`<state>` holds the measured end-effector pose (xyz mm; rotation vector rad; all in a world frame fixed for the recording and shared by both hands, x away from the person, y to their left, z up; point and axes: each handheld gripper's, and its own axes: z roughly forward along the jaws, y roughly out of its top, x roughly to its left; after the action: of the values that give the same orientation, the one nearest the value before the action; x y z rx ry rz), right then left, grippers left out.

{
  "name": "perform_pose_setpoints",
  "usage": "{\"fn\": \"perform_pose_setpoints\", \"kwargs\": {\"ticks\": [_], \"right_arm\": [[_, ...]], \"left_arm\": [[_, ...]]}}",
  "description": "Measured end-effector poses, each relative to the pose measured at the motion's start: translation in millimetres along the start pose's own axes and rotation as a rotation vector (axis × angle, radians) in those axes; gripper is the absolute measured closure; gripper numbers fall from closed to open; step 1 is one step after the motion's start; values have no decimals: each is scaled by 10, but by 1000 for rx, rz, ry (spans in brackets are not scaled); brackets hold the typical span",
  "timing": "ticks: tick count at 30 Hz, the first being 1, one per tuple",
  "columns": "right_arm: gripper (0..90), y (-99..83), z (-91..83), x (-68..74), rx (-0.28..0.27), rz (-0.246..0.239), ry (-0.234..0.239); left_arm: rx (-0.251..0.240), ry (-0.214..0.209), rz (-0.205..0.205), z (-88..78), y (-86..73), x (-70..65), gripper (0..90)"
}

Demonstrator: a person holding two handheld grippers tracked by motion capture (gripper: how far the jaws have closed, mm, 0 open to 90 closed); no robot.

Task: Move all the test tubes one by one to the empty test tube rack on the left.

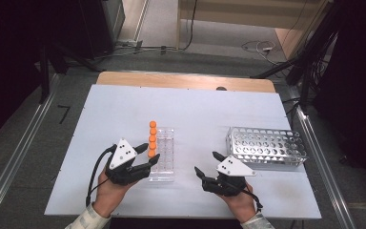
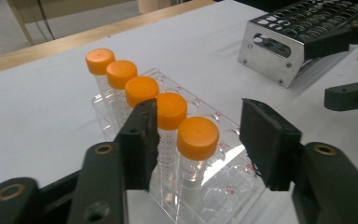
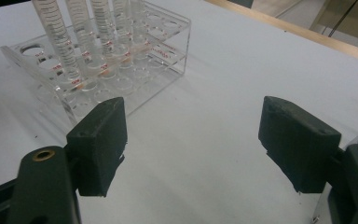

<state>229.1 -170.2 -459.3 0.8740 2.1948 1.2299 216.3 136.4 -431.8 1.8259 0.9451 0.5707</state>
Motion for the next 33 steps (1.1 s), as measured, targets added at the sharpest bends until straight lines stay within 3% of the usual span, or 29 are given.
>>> {"fn": "perform_pose_setpoints", "kwargs": {"ticks": [10, 16, 26, 33], "right_arm": [[221, 2, 2, -1, 1, 2, -1], [221, 2, -4, -18, -2, 7, -6], [220, 6, -25, -59, -7, 14, -14], [220, 5, -35, -74, -10, 19, -20]], "left_arm": [[-4, 16, -39, 4, -18, 49, 322], [-13, 23, -66, -14, -29, 117, 296], [-20, 44, -76, -67, -72, 188, 265], [-82, 54, -81, -162, -80, 197, 263]]}}
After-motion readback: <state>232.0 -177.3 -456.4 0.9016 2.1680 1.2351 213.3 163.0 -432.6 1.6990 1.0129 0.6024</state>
